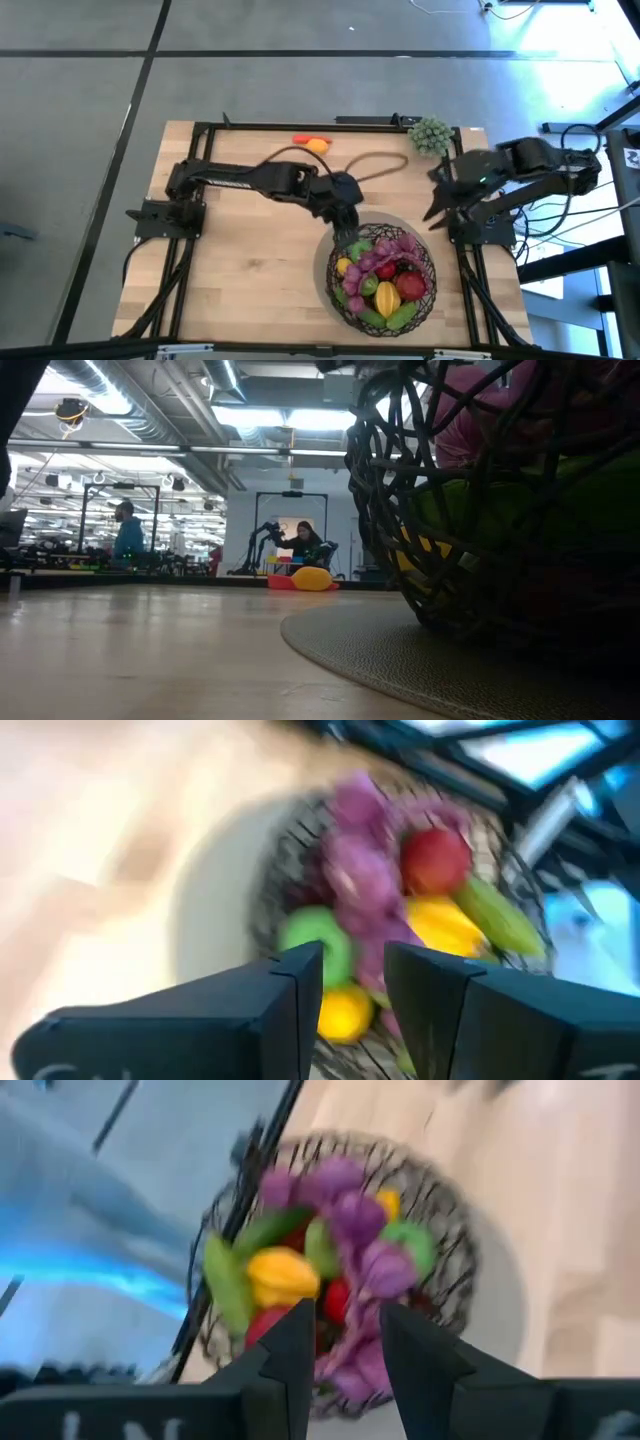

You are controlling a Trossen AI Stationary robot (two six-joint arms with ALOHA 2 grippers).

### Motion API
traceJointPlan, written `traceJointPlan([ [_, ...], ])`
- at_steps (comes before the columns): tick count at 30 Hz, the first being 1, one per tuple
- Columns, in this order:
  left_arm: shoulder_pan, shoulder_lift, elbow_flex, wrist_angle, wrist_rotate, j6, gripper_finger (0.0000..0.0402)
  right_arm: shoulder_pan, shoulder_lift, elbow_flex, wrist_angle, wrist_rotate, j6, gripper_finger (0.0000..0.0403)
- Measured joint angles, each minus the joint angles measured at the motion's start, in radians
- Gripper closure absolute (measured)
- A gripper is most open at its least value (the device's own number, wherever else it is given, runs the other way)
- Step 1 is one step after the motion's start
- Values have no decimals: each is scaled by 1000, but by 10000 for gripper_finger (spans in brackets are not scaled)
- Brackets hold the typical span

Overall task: Build produce basket
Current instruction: Put the purple garlic into the wire basket

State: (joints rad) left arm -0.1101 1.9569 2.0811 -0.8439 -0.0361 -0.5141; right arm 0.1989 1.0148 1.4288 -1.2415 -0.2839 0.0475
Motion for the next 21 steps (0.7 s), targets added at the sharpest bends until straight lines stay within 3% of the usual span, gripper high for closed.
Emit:
traceJointPlan([
  [5,23,-70,0,-66,-139,7,305,79,66,-113,50,-114,48,292],
  [11,60,-141,0,-91,-195,112,305,101,145,-259,169,-111,107,292],
  [16,129,-154,0,-102,-170,171,305,100,206,-335,327,-145,164,292],
  [21,190,-153,0,-145,-40,230,305,116,267,-393,394,-180,213,292],
])
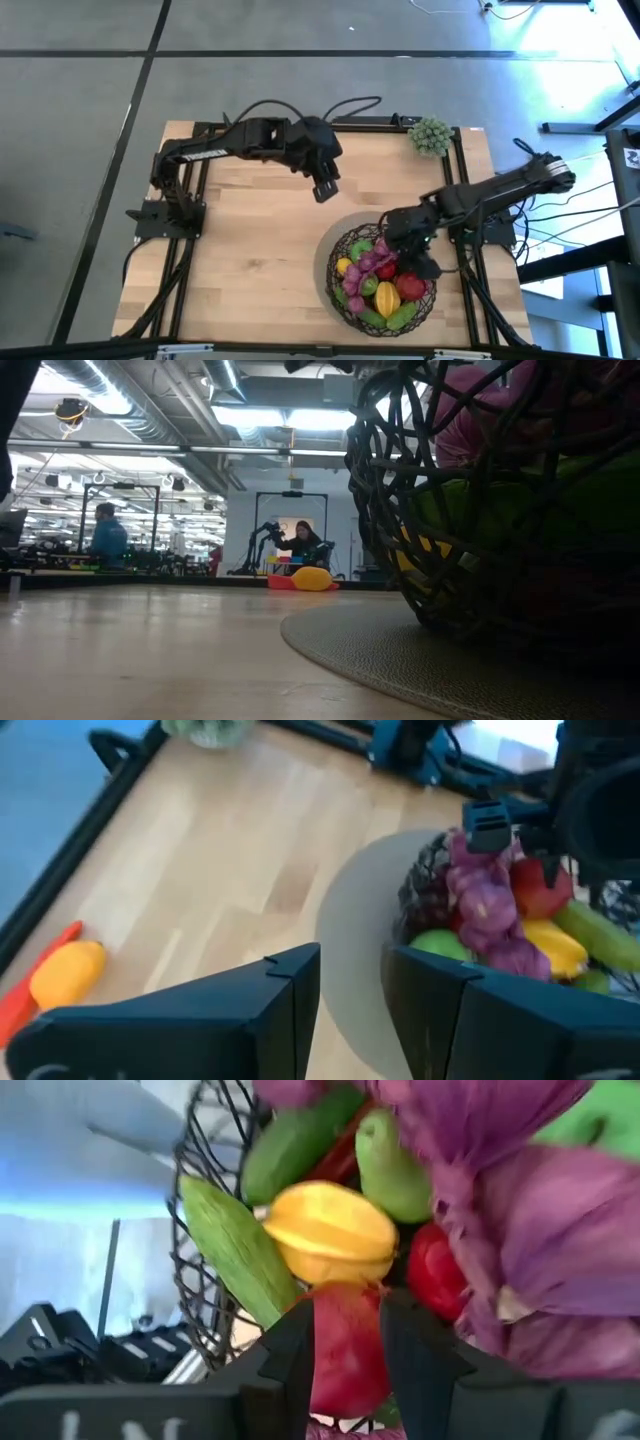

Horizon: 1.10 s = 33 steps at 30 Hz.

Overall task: Build produce basket
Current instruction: Put the purple garlic into the wire basket, then put the orange carrot into the wire basket

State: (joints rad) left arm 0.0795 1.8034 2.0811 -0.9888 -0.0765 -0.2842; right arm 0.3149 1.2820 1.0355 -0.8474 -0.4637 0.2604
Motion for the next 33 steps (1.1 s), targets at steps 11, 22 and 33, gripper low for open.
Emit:
traceJointPlan([
  [11,21,2,0,-25,42,28,305,85,115,-31,57,262,-37,292],
  [22,19,2,0,-30,45,32,305,89,114,-31,115,427,-63,292],
  [33,26,2,0,-37,38,33,305,120,70,31,94,376,-83,292],
])
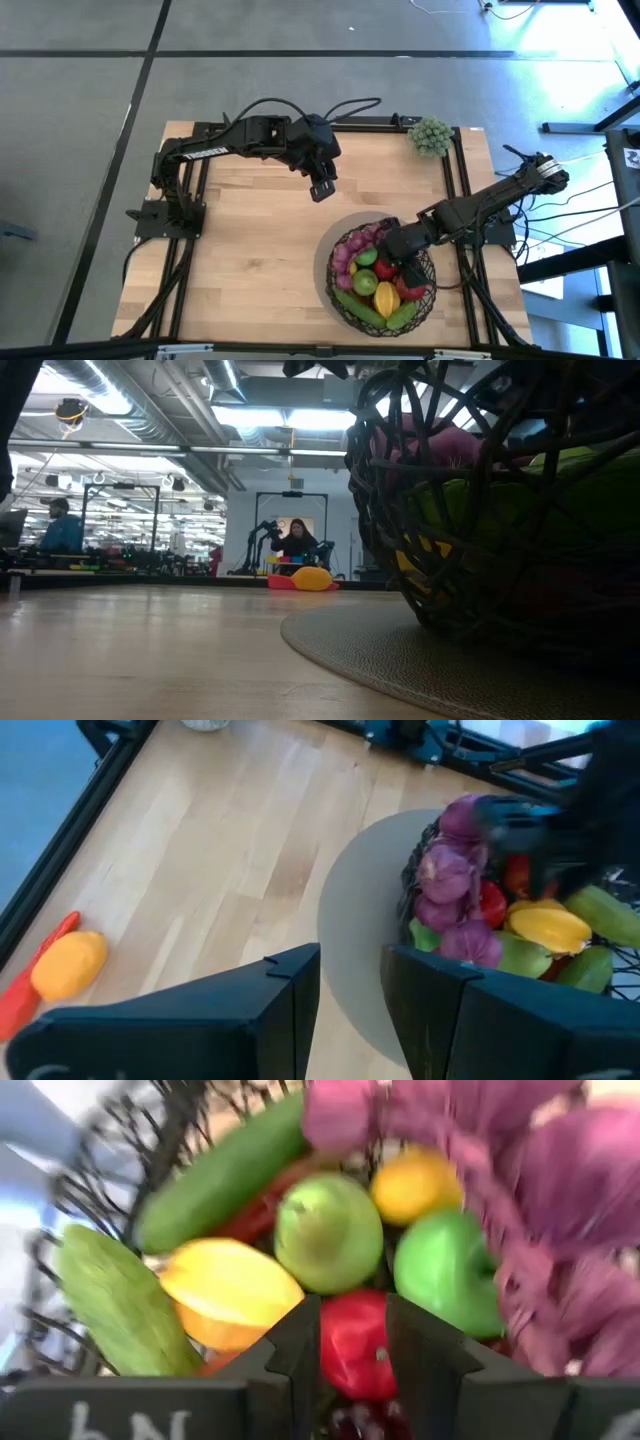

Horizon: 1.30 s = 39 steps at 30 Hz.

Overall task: Build produce basket
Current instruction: Put the orange carrot into the wire basket

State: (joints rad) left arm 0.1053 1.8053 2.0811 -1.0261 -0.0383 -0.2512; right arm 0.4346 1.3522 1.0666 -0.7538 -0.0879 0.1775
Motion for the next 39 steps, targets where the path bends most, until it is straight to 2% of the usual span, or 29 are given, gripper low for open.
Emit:
traceJointPlan([
  [4,18,0,0,-53,-2,-3,305,2,-15,66,-24,28,0,292],
  [11,73,0,0,-161,-31,-42,305,-15,-21,239,-198,230,-1,292],
  [16,128,0,0,-208,-36,13,305,-57,-21,359,-222,378,29,292],
  [19,162,0,0,-225,-35,74,305,-96,-21,411,-239,417,62,292],
  [21,195,0,0,-225,-13,120,305,-134,-21,434,-270,418,80,292],
  [25,300,1,0,-224,101,205,305,-228,-25,441,-305,406,73,292],
  [29,394,31,0,-216,173,309,305,-343,-35,441,-303,286,2,292],
  [34,469,70,0,-211,192,505,305,-483,-35,436,-291,125,-129,292],
  [39,518,138,0,-209,253,695,305,-627,-35,436,-257,66,-261,292],
])
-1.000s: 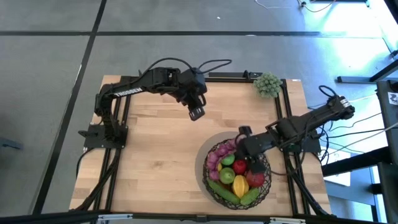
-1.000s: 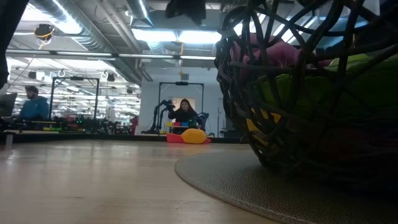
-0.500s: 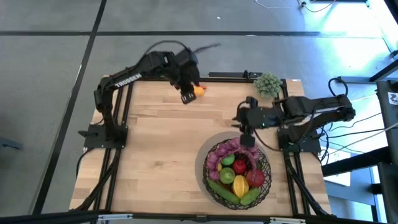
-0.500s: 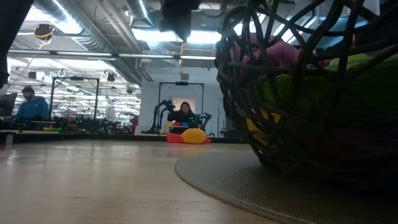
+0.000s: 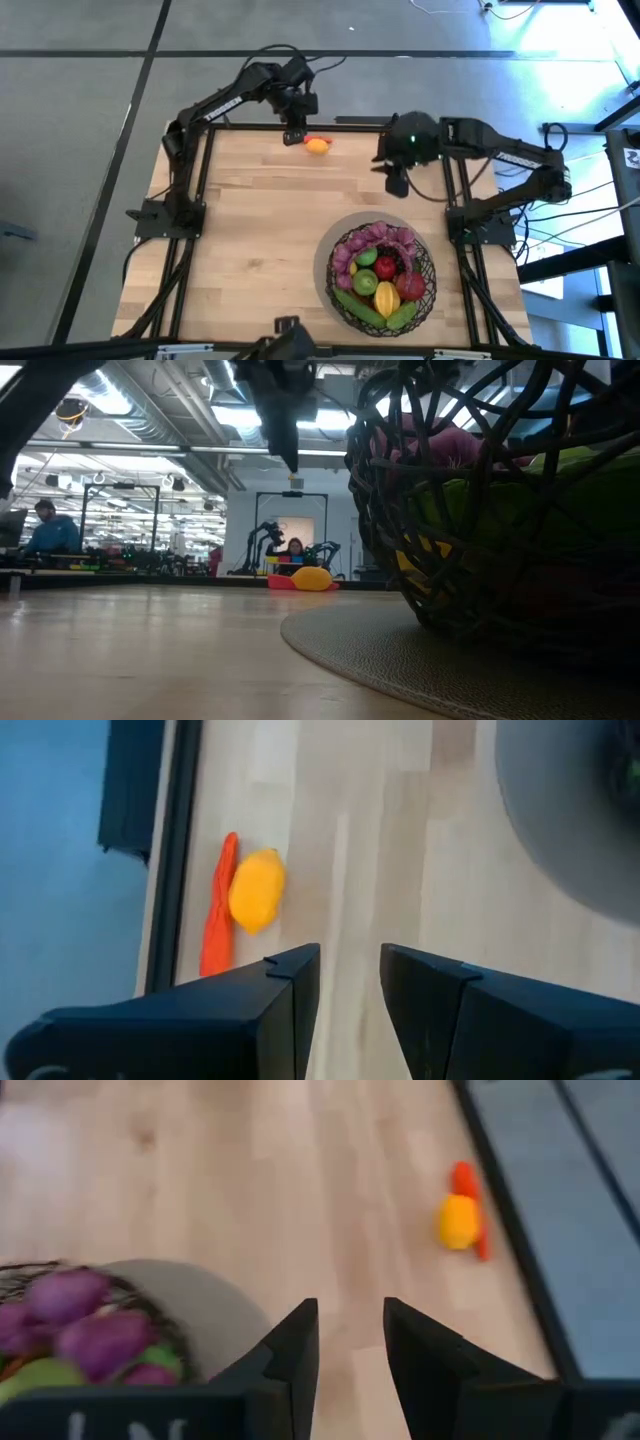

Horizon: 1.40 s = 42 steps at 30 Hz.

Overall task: Build produce basket
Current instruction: Put the orange carrot into the wire basket

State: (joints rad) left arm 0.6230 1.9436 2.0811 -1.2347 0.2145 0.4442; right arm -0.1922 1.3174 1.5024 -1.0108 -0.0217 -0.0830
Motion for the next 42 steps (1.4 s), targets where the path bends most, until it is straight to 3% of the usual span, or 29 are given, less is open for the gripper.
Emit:
traceJointPlan([
  [8,28,115,0,27,4,139,305,-180,2,0,4,-6,-122,292],
  [12,31,174,0,27,-82,208,305,-237,2,0,5,-7,-131,292],
  [15,54,220,0,27,-88,256,305,-265,3,0,10,-7,-120,292],
  [26,174,338,0,99,-27,362,305,-317,3,-1,49,-7,-53,292],
  [42,184,374,0,158,17,396,305,-330,3,-1,72,-25,-27,292],
])
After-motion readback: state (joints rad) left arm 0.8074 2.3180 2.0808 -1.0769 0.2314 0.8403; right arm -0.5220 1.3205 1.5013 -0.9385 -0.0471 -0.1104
